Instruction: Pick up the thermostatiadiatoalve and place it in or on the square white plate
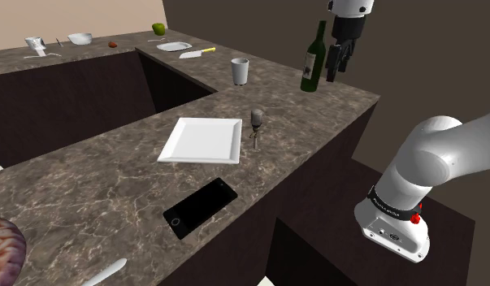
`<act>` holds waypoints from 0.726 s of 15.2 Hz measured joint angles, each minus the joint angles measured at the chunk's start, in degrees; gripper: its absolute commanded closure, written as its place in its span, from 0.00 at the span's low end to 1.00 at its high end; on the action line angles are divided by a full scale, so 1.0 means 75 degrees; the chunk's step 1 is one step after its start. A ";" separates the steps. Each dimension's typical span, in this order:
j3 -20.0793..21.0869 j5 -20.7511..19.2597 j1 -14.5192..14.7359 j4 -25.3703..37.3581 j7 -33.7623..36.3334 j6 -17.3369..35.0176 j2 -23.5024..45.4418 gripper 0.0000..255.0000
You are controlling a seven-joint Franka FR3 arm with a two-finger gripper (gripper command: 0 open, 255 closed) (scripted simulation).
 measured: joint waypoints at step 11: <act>0.1096 0.0812 0.0554 0.0253 0.1054 0.1122 0.1271 0.00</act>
